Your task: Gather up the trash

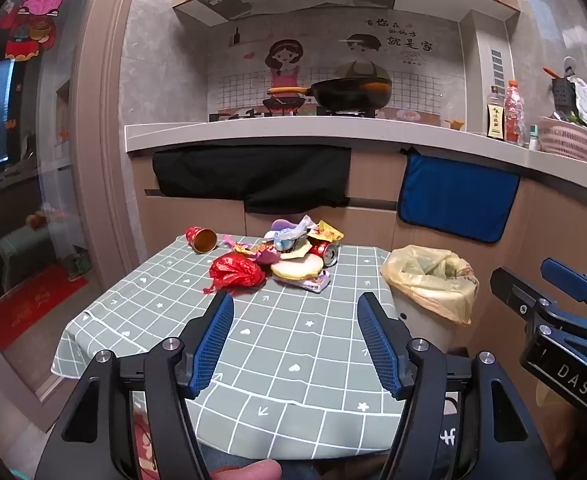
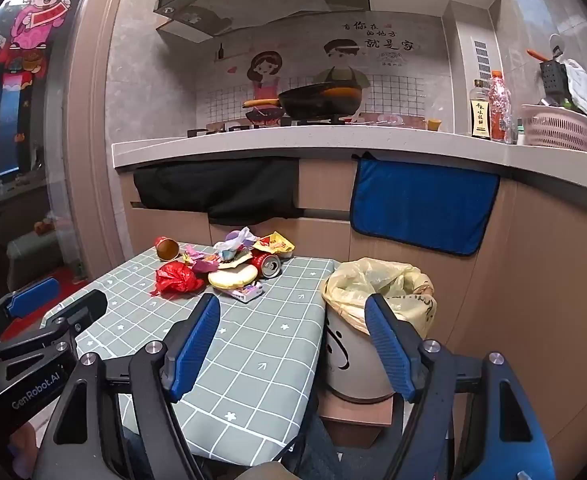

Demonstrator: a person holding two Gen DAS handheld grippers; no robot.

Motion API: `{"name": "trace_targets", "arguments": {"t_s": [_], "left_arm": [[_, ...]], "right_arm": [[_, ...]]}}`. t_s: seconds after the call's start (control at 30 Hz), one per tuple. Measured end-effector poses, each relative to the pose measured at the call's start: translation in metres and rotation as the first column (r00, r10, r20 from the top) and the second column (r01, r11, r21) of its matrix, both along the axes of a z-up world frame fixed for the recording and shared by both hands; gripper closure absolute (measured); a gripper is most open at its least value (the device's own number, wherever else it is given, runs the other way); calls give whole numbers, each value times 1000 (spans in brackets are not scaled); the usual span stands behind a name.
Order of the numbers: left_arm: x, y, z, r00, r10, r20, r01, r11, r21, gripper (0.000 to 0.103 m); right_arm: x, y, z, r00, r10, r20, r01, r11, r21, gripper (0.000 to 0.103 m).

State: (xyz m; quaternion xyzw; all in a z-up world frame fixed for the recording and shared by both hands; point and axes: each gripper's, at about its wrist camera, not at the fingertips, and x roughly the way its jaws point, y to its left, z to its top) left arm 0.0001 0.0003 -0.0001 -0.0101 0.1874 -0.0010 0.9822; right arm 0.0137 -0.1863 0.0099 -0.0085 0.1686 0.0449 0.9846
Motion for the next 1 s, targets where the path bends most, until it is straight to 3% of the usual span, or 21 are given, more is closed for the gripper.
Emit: {"name": "trace_targets", "arguments": {"t_s": [1.0], "left_arm": [[-1,0,-5,1000,-8,-10,8,1000,13,38]], "right_arm": [[1,-1,-5,1000,-7,-30,7,1000,-1,30]]}}
